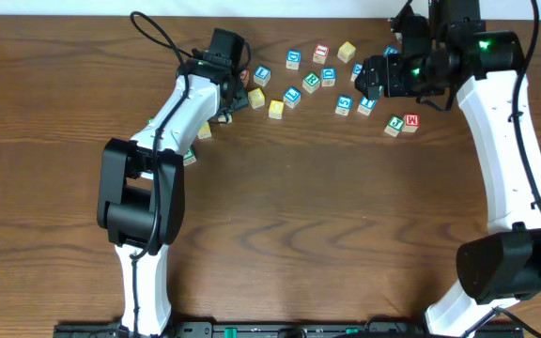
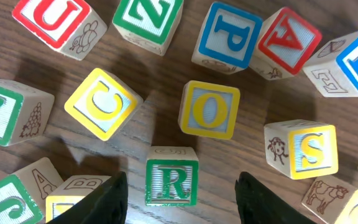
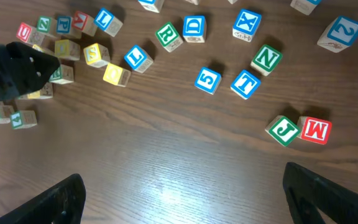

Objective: Spell out ROBOT
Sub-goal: 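Reach the left gripper over the blocks toward the green R block, then close the left gripper on the green R block and lift it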

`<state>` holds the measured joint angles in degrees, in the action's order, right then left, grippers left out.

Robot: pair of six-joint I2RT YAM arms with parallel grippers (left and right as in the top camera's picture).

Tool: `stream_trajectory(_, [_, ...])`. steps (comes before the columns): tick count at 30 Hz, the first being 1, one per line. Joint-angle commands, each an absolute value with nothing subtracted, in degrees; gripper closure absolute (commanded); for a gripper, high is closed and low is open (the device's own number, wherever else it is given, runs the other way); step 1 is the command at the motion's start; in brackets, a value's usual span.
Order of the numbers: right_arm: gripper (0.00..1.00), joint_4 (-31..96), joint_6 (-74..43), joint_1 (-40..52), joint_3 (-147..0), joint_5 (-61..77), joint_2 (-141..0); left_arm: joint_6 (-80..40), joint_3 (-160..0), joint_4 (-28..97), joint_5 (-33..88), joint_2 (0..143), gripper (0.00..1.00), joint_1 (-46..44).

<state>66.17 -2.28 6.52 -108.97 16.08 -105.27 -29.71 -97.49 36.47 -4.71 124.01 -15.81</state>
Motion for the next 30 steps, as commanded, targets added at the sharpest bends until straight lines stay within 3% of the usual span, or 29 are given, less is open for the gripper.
stream_trajectory(1, [0.04, 66.24, -1.63, 6.85, -109.78, 16.01, -105.14, -28.56, -96.62, 35.86, -5.85, 124.31, 0.45, -15.79])
stream_trajectory(25, [0.03, 66.46, -1.61, 6.85, -109.78, 15.99, -105.14, -28.58, -88.92, 26.83, -5.87, 124.33, 0.45, -15.79])
stream_trajectory(30, [0.03, 66.50, -1.63, 6.85, -109.78, 15.99, -105.14, -28.60, -88.92, 25.52, -5.85, 124.33, 0.54, -15.79])
